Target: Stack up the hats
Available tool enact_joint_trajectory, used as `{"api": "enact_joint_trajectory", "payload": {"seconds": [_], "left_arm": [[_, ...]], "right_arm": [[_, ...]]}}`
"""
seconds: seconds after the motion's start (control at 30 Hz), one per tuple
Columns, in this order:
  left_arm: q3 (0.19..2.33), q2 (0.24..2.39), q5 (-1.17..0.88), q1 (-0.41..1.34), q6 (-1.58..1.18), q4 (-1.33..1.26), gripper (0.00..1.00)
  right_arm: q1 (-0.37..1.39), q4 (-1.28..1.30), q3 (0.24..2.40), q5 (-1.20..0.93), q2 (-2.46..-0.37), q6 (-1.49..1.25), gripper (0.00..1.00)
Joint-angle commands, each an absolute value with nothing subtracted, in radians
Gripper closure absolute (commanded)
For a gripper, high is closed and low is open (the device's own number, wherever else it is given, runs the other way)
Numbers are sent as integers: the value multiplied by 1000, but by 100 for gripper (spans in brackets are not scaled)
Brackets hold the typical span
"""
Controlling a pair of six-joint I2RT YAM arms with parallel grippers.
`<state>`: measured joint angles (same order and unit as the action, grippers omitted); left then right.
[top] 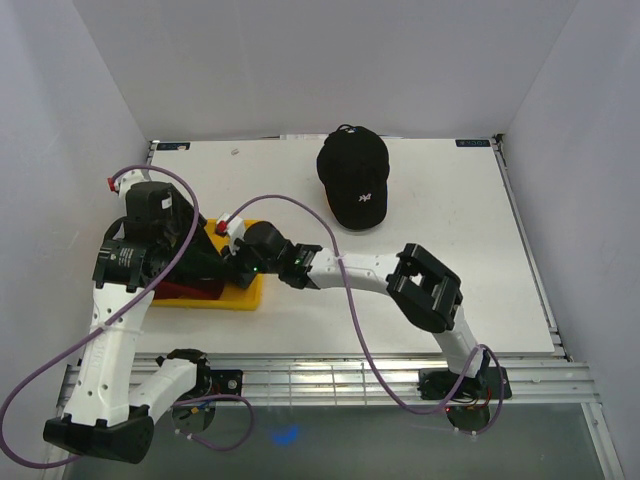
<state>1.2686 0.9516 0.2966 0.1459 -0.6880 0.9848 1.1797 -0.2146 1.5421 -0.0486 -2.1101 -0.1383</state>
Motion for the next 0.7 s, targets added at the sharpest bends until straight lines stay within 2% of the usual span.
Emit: {"api": "enact_joint_trajectory", "payload": {"seconds": [0.0,0.17,0.27,0.43,0.6,0.67], "left_arm": [[1295,925,287,141,-678,963,32],[1304,922,282,143,-678,956,32],[1316,925,276,143,-677,954,32],[1336,934,272,143,-669,957,32],[1332,950,265,143,-669,954,32],[1315,962,261,143,-670,947,32]], "right_arm": [[1074,-219,1563,-290,-1982,-340,92],[942,-378,1470,-599,-1931,-642,92],[864,-566,1352,-704,-1918,-878,92],[813,-698,1180,-782,-1922,-1101,92],[796,-767,1071,-787,-1925,-1184,92],[784,-787,1034,-753,-1925,-1207,88]]}}
